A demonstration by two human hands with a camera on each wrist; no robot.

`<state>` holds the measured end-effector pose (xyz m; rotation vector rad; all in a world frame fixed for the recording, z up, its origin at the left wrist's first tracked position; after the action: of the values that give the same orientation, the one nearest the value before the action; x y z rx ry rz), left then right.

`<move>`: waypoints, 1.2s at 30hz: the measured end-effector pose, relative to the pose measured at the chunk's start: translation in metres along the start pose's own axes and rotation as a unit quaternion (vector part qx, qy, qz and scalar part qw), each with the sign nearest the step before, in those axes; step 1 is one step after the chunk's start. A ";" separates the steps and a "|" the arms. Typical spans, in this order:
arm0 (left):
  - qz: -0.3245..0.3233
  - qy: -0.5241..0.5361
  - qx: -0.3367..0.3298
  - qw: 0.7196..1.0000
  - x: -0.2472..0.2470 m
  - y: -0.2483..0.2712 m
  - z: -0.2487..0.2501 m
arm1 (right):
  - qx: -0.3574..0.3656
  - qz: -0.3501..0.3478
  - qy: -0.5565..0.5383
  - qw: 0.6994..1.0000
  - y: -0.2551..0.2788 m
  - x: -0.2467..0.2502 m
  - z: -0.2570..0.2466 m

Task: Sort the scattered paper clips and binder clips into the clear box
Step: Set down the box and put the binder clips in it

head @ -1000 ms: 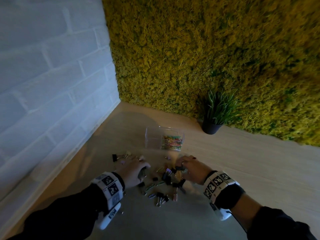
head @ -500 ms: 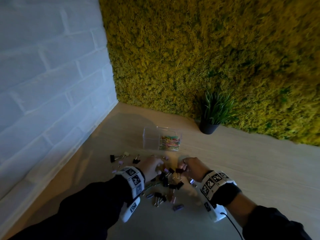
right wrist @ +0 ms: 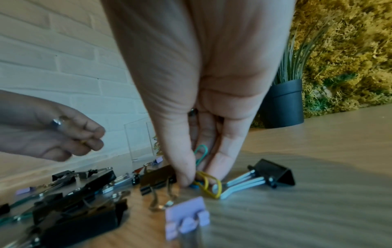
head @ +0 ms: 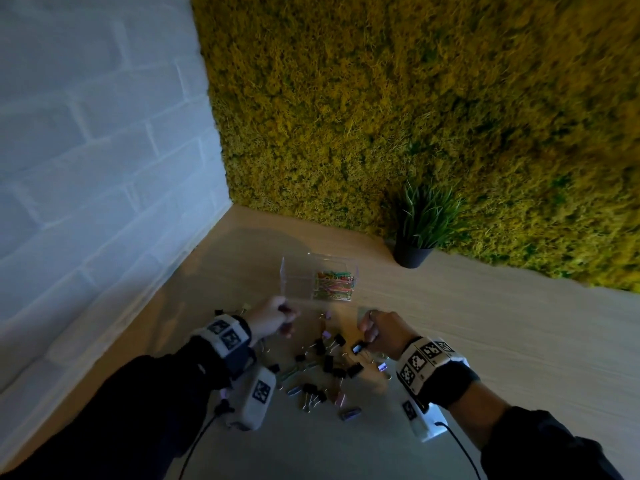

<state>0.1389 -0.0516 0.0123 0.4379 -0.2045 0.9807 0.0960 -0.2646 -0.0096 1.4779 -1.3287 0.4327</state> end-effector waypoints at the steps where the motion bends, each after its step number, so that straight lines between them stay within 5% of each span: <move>1: 0.004 -0.001 0.001 1.000 0.011 0.005 -0.002 | -0.003 0.005 -0.001 1.000 0.001 0.001 0.002; 8: -0.099 -0.281 -0.022 0.954 0.045 0.031 -0.031 | -0.026 0.026 0.030 0.999 0.009 0.004 0.005; 20: -0.120 -0.494 -0.082 0.857 0.019 0.038 -0.029 | 0.007 0.023 0.114 0.993 0.018 0.003 -0.011; 24: -0.149 -0.548 -0.104 0.817 0.008 0.044 -0.032 | 0.017 0.022 0.077 0.997 0.019 0.006 -0.009; 27: -0.133 -0.524 -0.116 0.833 0.003 0.046 -0.032 | 0.019 -0.008 -0.116 0.993 0.018 0.011 -0.008; 29: -0.110 -0.473 -0.081 0.870 0.005 0.046 -0.037 | 0.001 -0.086 -0.302 0.950 0.021 0.008 -0.012; 32: -0.072 -0.435 -0.068 0.895 0.006 0.043 -0.042 | -0.029 -0.182 -0.515 0.837 0.033 0.000 -0.029; 34: -0.071 -0.454 -0.057 0.886 0.001 0.046 -0.038 | -0.042 -0.221 -0.577 0.786 0.038 -0.007 -0.040; 36: -0.037 -0.394 -0.021 0.918 0.004 0.045 -0.034 | -0.052 -0.238 -0.597 0.764 0.041 -0.015 -0.050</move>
<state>0.1021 -0.0116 -0.0051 0.7823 -0.9295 0.6781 0.0737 -0.2078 0.0156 1.9742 -1.7304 -1.1087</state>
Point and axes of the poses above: each hand's wrist, its own y-axis away from the middle knuckle, its own x-axis out of the back of the hand, z = x × y, the point moved 5 cm from there along -y, towards the middle knuckle, and after that the axes turned 12 degrees about -x, right-handed, at the moved point
